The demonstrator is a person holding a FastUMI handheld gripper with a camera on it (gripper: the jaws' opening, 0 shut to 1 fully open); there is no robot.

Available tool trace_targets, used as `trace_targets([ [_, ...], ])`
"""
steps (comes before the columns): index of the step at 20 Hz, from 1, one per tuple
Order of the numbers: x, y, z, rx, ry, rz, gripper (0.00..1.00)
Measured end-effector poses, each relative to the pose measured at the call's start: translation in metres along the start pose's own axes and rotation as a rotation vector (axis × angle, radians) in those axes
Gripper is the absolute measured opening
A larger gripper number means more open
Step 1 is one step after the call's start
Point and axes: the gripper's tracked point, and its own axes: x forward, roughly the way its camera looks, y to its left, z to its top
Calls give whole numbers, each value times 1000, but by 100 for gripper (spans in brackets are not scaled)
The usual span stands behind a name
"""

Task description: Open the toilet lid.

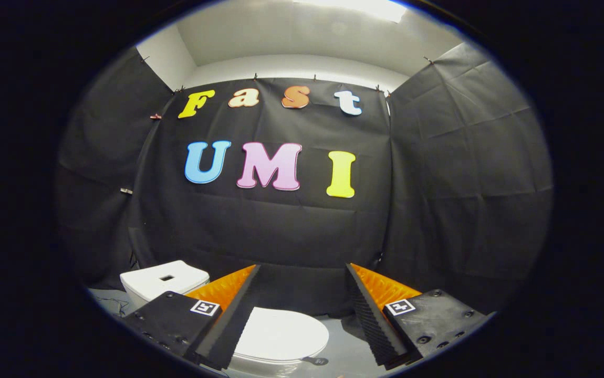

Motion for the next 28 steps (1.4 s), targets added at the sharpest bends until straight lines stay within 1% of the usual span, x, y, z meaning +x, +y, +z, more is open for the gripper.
trace_targets([
  [3, 4, -1, -40, 40, 62, 42, 99],
  [7, 8, 2, -83, 45, 117, 106, 98],
  [9, 10, 5, -102, 78, 151, 141, 98],
  [11, 13, 5, -125, 124, 218, 161, 99],
  [13, 20, 2, -139, 194, 253, 178, 99],
  [16, 33, -5, -160, 372, 283, 203, 99],
  [19, 40, -25, -182, 538, 324, 171, 99],
  [23, 54, -50, -219, 701, 370, 98, 99],
  [24, 57, -57, -232, 731, 392, 75, 99],
  [28, 70, -83, -287, 788, 510, -22, 99],
])
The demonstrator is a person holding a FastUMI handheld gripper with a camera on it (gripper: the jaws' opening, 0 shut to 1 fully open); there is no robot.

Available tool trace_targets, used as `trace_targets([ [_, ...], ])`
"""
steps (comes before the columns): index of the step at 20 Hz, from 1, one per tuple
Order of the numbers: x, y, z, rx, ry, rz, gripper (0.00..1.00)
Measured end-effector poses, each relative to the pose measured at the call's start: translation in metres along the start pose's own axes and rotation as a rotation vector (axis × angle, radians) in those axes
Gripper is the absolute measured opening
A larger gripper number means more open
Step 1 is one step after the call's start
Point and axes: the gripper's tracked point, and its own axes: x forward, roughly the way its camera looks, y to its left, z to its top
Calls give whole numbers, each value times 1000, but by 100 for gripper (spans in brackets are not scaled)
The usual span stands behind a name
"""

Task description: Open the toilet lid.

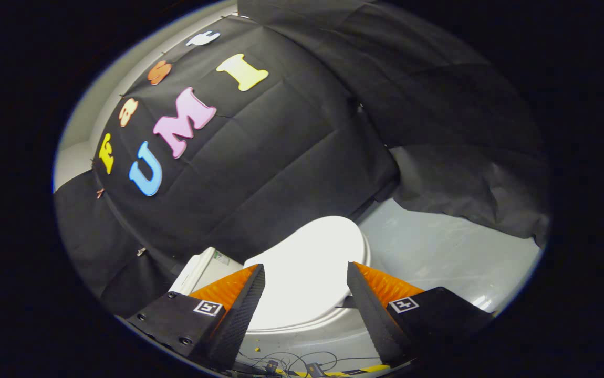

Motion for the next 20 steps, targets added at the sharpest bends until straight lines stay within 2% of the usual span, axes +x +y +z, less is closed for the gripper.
trace_targets([
  [4, 16, -43, -19, 86, 100, -67, 99],
  [8, 27, -76, -35, 213, 154, -91, 99],
  [14, 38, -95, -60, 401, 203, -92, 99],
  [17, 42, -104, -67, 427, 219, -107, 97],
  [20, 48, -99, -80, 452, 260, -91, 91],
])
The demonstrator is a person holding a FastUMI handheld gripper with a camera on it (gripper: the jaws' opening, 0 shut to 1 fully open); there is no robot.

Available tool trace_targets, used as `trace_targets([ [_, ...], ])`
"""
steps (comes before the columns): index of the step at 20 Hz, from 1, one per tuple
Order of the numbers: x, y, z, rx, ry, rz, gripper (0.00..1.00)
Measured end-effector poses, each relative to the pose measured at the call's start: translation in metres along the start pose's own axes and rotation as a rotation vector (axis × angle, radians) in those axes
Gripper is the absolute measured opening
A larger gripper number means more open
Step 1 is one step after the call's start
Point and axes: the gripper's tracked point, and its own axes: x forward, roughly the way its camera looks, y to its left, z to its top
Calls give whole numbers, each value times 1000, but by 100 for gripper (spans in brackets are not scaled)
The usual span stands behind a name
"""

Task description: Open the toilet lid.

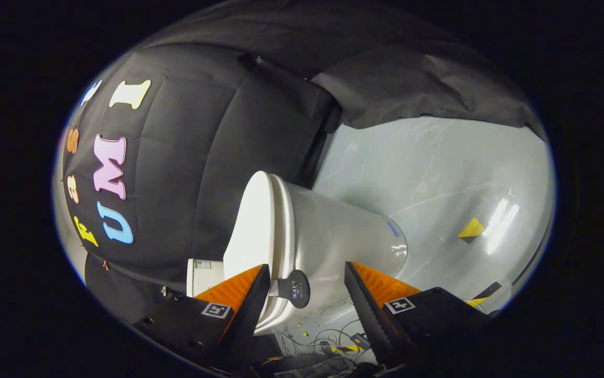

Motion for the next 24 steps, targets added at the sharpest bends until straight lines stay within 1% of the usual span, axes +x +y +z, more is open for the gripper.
trace_targets([
  [1, 3, 3, -6, 5, 20, 11, 90],
  [2, 11, 2, -11, 13, 35, 9, 78],
  [3, 9, 3, -13, 27, 57, 16, 65],
  [5, 10, 15, -6, 70, 33, 50, 30],
  [6, 5, 13, -11, 50, 59, 53, 13],
  [8, 6, 19, -17, -11, 61, 54, 12],
  [10, 5, 27, -18, -65, 65, 46, 9],
  [13, -5, 43, -13, -59, 42, 46, 8],
  [18, -16, 75, -15, -227, -19, -6, 8],
  [21, -27, 99, -13, -256, -59, 3, 8],
  [24, -33, 113, -15, -296, -88, -17, 8],
])
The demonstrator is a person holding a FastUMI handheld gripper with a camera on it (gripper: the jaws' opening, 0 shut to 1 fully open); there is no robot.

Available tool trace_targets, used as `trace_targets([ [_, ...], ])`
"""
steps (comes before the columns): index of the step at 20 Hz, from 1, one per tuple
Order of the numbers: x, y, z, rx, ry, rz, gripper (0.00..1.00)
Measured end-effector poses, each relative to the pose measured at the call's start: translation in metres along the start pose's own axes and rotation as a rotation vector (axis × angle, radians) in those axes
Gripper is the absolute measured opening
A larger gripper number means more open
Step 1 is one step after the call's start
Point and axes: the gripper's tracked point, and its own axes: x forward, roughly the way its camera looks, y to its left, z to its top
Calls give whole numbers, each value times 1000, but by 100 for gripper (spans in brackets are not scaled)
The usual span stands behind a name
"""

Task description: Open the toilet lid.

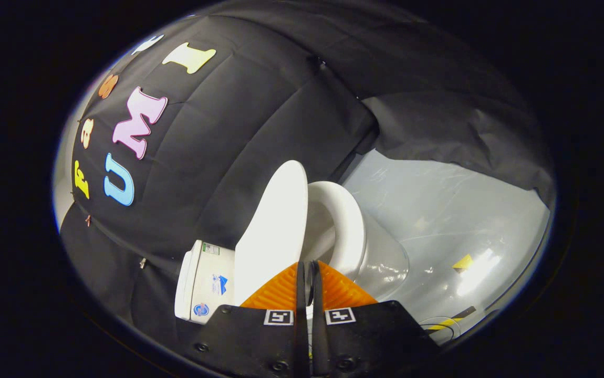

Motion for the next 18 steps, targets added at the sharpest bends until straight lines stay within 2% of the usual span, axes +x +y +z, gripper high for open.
trace_targets([
  [9, -24, 68, 12, -151, -55, -70, 8],
  [12, -34, 103, 13, -244, -88, -84, 8],
  [16, -50, 162, 9, -320, -131, -63, 8],
  [18, -53, 183, 5, -381, -157, -85, 8],
])
